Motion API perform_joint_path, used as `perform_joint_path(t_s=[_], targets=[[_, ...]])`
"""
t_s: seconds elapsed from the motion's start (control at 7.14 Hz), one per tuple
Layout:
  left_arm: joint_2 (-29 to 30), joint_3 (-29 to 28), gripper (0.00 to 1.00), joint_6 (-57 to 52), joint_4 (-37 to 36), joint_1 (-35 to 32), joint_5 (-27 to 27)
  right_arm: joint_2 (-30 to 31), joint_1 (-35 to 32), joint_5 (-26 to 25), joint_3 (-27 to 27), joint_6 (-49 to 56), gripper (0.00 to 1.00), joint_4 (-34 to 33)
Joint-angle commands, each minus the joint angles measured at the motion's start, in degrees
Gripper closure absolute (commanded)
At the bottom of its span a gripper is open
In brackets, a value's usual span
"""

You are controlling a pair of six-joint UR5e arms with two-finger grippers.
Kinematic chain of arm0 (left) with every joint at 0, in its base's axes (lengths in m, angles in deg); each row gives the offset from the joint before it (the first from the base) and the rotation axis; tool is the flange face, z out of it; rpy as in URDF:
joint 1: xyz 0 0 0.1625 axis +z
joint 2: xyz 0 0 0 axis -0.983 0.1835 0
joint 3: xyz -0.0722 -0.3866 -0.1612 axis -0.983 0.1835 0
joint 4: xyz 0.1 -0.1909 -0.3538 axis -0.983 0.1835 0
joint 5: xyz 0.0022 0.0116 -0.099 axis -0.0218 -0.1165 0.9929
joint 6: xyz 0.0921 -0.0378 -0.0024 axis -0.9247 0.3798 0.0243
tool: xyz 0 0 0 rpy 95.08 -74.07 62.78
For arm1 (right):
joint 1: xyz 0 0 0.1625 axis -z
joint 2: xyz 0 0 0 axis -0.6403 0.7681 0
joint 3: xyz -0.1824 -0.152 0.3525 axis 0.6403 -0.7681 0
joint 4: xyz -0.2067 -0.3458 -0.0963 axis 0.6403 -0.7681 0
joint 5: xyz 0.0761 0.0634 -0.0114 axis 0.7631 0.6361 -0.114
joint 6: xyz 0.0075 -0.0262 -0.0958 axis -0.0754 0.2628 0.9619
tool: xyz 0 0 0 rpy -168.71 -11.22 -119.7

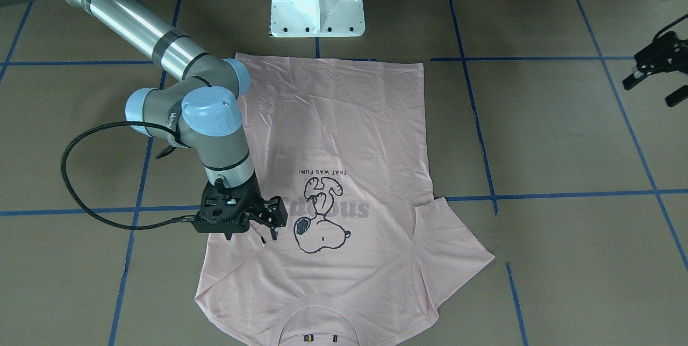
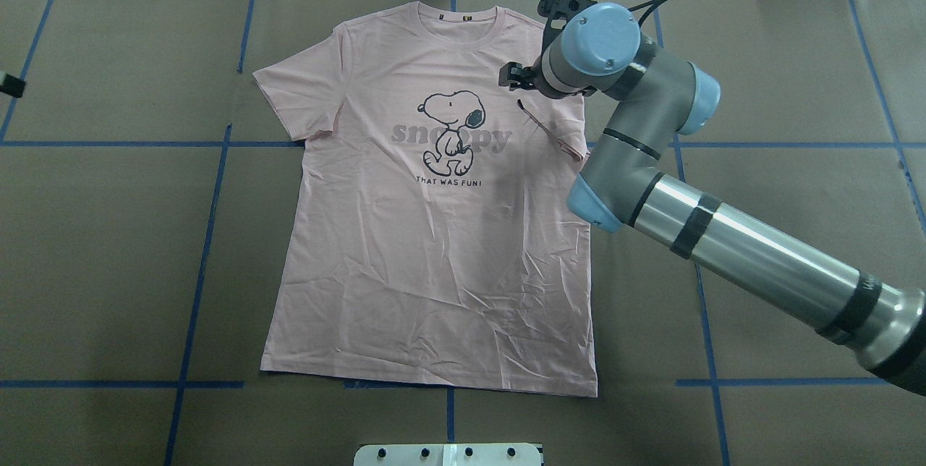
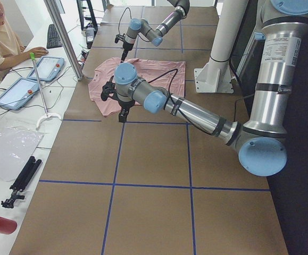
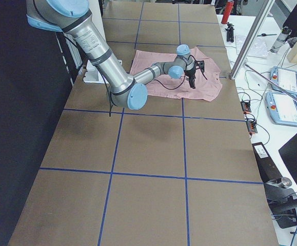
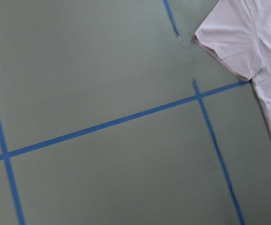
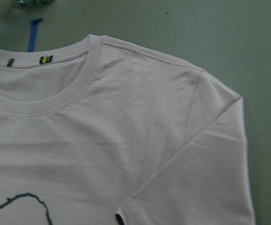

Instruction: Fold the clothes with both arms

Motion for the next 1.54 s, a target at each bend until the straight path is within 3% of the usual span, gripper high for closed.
perform_joint_path(t_s=[0.0, 0.14, 0.42, 0.7, 0.84, 1.4], targets=[[12.2, -6.7, 0.00, 15.8, 0.7, 10.7, -12.4, 13.6, -7.1, 12.8, 14.1, 2.3, 0.00, 0.0], [16.4, -12.7, 0.00, 17.3, 1.9, 13.4, -17.5, 19.7, -10.1, 18.5, 20.0, 2.5, 0.00, 0.4], [20.1, -28.2, 0.00, 18.6, 18.3, 14.1, -19.9, 31.6, -12.9, 24.0, 33.7, 2.7, 0.00, 0.4], [25.5, -41.3, 0.00, 19.6, 29.8, 16.0, -22.6, 40.4, -15.5, 29.6, 42.3, 2.6, 0.00, 0.6], [26.0, -42.1, 0.03, 19.9, 30.7, 18.2, -27.9, 41.1, -15.3, 29.8, 42.7, 2.6, 0.00, 0.7], [27.7, -48.9, 0.32, 19.9, 35.2, 20.5, -31.4, 40.5, -15.2, 29.2, 41.7, 2.8, 0.00, 0.7]])
